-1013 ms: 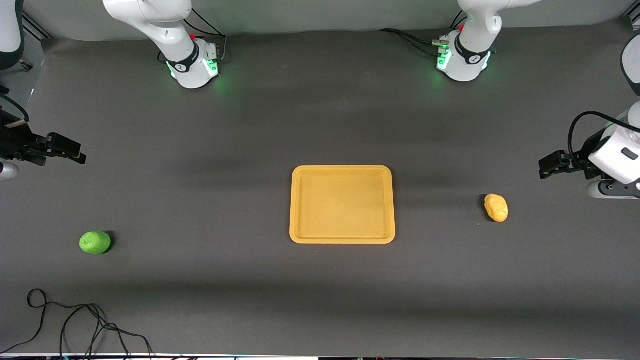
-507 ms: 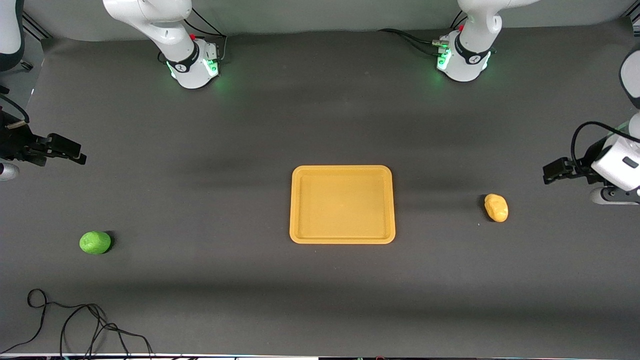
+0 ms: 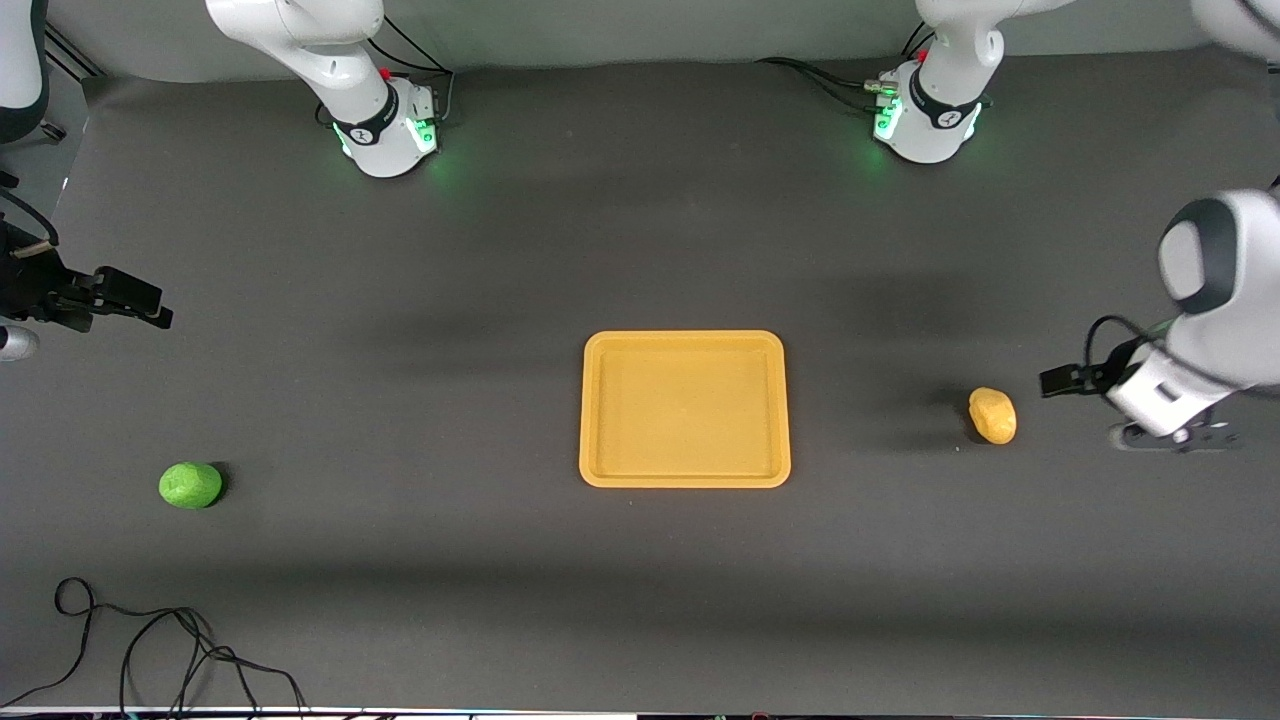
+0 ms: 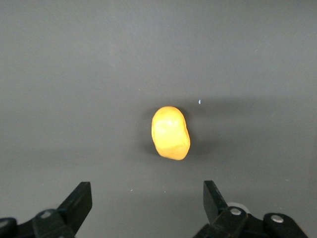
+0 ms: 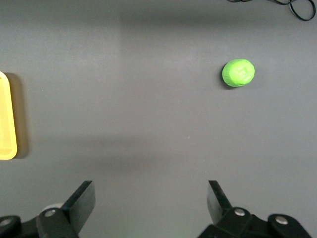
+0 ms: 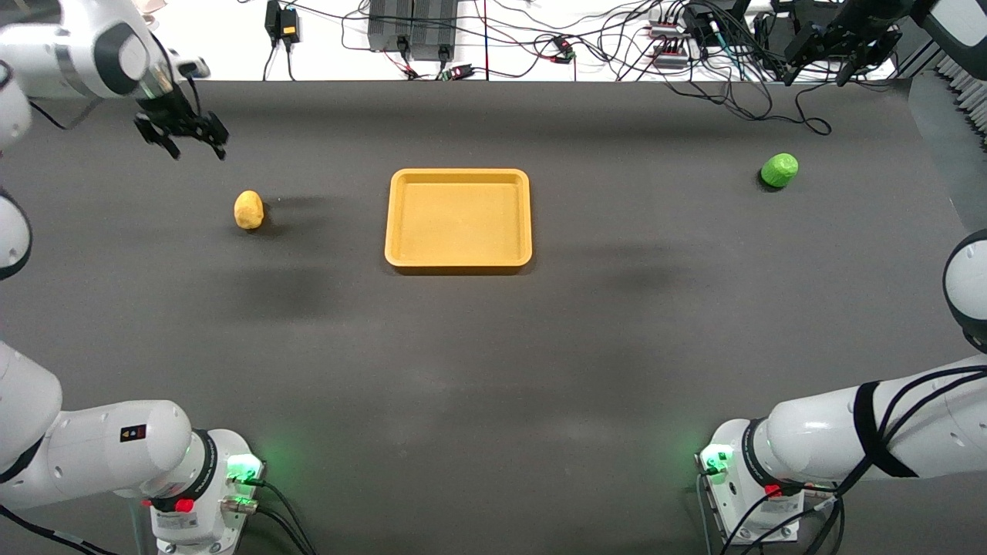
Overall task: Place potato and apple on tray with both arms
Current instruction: 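Lower the left gripper and grasp the yellow potato, then carry the potato with the left gripper over the tray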
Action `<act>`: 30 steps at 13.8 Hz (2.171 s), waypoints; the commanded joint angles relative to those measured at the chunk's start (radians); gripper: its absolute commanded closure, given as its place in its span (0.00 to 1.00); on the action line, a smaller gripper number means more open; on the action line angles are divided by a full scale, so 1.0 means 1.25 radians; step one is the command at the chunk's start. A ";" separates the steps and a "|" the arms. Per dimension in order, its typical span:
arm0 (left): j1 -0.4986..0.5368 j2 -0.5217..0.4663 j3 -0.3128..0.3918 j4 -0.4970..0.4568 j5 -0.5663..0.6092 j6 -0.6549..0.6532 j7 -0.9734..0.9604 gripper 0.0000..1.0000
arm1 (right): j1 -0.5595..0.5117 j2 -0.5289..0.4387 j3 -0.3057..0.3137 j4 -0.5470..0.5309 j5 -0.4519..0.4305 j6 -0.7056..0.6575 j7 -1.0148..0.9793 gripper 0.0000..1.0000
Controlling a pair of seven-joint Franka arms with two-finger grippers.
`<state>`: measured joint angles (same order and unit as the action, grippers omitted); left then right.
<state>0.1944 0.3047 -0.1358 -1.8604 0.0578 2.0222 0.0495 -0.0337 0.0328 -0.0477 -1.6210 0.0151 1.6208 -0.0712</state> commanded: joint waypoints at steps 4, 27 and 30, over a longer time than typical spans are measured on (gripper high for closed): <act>-0.005 0.108 -0.005 -0.003 0.002 0.097 -0.005 0.00 | 0.012 0.006 -0.009 0.007 -0.027 -0.009 0.010 0.00; -0.142 0.090 -0.032 0.051 -0.038 0.072 -0.282 0.96 | 0.001 0.012 -0.017 0.013 -0.029 0.021 0.002 0.00; -0.278 0.106 -0.035 0.056 -0.041 0.089 -0.421 0.94 | 0.000 0.022 -0.078 0.013 -0.029 0.047 -0.074 0.00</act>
<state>-0.0541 0.4172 -0.1970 -1.7973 0.0130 2.1315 -0.3779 -0.0358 0.0423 -0.0982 -1.6215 -0.0127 1.6590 -0.1004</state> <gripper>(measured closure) 0.405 0.000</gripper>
